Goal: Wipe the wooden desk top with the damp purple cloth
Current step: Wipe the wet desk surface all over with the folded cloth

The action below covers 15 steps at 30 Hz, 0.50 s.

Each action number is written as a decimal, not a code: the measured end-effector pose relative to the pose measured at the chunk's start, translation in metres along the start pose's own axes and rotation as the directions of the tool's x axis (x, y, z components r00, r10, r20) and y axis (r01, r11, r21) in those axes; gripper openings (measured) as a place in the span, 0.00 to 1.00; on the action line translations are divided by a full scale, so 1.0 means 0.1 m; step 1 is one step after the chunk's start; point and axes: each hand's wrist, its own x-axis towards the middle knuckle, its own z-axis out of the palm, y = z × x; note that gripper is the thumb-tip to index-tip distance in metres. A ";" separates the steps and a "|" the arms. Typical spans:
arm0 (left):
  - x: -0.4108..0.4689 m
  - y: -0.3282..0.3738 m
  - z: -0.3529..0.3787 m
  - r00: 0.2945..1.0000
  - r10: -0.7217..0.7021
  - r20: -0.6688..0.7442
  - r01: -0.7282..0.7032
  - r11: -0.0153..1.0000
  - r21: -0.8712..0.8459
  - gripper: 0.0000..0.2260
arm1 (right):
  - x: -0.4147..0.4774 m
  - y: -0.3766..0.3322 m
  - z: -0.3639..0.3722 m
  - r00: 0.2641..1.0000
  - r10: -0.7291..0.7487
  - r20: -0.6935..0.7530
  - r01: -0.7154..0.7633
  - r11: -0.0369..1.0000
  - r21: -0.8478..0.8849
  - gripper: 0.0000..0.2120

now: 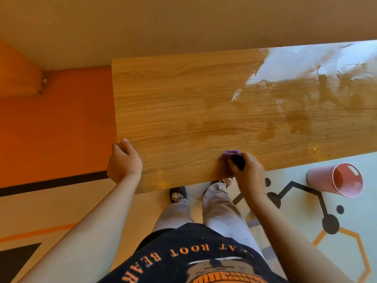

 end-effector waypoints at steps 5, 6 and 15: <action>0.01 0.00 0.00 1.000 0.000 0.000 0.000 1.000 -0.006 0.21 | 0.09 0.40 -0.29 0.973 0.195 -0.121 -0.198 0.980 -0.007 0.08; 0.01 0.00 0.00 1.000 -0.003 0.001 0.003 1.000 -0.005 0.21 | 0.06 0.32 -0.21 0.978 0.178 -0.110 -0.179 0.984 -0.004 0.08; 0.00 -0.01 -0.01 1.000 0.001 -0.001 -0.001 1.000 0.003 0.21 | -0.11 -0.77 0.61 0.971 -0.184 0.155 0.186 0.983 0.002 0.10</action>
